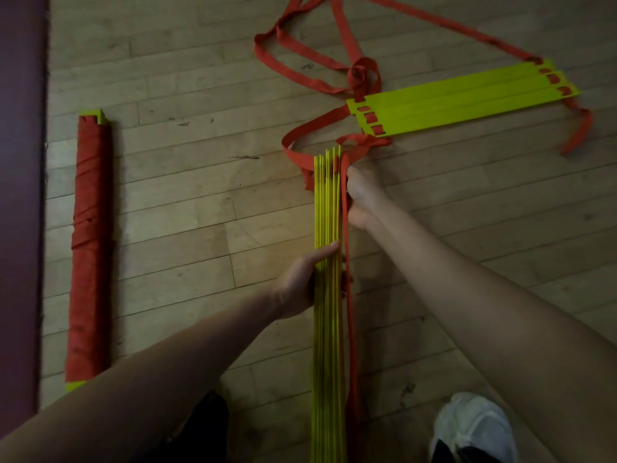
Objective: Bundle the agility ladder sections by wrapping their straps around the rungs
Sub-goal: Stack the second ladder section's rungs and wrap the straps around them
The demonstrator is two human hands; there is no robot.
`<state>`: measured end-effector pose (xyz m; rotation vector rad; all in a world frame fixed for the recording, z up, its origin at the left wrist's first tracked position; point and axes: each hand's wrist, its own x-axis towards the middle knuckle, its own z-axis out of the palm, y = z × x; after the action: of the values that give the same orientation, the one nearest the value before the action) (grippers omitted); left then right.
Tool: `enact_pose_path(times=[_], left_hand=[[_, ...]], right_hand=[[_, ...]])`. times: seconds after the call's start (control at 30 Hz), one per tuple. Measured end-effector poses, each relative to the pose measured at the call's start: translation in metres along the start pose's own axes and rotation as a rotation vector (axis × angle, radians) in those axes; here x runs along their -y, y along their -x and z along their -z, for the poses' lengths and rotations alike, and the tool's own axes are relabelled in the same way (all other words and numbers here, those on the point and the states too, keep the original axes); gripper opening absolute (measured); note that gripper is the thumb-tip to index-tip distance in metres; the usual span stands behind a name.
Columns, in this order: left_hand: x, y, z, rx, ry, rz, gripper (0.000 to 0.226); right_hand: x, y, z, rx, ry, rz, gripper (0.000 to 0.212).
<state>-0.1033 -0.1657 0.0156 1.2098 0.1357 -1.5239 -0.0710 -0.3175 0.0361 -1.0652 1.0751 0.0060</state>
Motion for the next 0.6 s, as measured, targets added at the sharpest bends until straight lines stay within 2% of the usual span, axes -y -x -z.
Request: enact_pose_path(times=[0.1, 0.27, 0.33, 0.5, 0.6], left_hand=[[-0.003, 0.001, -0.002, -0.033, -0.063, -0.06, 0.045], [-0.02, -0.004, 0.0, -0.177, -0.115, -0.158, 0.066], [-0.021, -0.006, 0.0, -0.237, -0.136, -0.167, 0.053], [-0.018, -0.006, 0.007, -0.351, 0.001, -0.206, 0.015], [-0.018, -0.007, 0.008, -0.403, 0.015, -0.207, 0.021]], right_hand=[[0.0, 0.001, -0.007, -0.036, -0.008, -0.038, 0.041], [0.002, 0.003, -0.01, 0.028, -0.005, -0.051, 0.03], [0.004, 0.002, -0.008, 0.056, 0.009, -0.035, 0.023], [0.016, -0.005, 0.001, 0.021, -0.118, 0.038, 0.016], [0.013, -0.008, 0.002, 0.005, 0.051, 0.148, 0.009]])
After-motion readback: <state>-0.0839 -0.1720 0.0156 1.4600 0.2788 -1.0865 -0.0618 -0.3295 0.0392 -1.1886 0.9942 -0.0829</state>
